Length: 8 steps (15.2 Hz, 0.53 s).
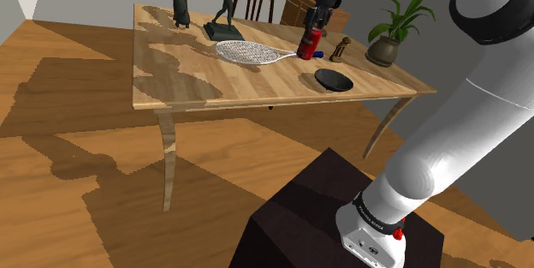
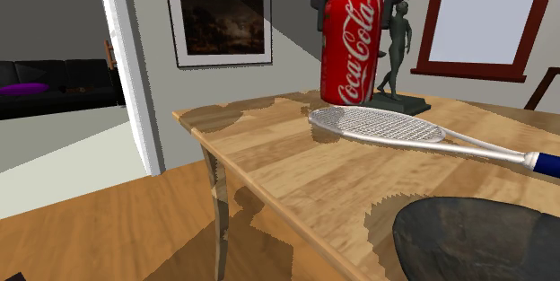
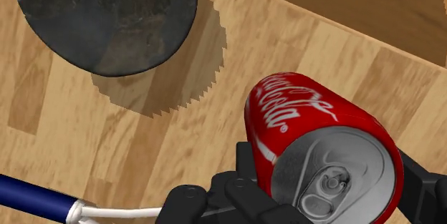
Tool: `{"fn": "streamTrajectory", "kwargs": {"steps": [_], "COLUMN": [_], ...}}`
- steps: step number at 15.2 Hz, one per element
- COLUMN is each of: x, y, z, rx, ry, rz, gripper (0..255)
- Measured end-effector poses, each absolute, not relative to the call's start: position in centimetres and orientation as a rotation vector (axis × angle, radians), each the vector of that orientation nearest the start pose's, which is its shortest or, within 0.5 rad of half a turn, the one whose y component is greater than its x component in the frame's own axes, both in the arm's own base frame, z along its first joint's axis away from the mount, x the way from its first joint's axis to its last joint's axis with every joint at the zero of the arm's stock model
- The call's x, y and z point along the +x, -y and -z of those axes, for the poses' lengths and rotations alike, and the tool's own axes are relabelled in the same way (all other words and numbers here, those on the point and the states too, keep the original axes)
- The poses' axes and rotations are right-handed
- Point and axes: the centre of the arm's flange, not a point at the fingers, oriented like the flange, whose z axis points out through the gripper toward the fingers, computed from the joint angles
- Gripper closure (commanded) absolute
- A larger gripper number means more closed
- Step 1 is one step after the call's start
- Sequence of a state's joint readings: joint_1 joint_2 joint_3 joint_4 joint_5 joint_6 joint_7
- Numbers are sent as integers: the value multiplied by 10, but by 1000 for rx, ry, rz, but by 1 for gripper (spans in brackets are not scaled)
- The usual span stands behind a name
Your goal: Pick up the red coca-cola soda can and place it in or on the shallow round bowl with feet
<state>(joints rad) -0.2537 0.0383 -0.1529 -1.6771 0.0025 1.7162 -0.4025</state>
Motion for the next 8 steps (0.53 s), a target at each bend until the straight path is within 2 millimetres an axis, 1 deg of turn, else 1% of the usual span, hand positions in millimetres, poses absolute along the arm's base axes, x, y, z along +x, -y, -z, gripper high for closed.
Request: {"fn": "streamTrajectory", "kwargs": {"steps": [4, 8], "x": [506, 476], "y": [270, 317], "z": [-570, -577], "rx": [-3145, -3145], "ry": [-7, -7], "rz": [0, 0], "gripper": [255, 255]}}
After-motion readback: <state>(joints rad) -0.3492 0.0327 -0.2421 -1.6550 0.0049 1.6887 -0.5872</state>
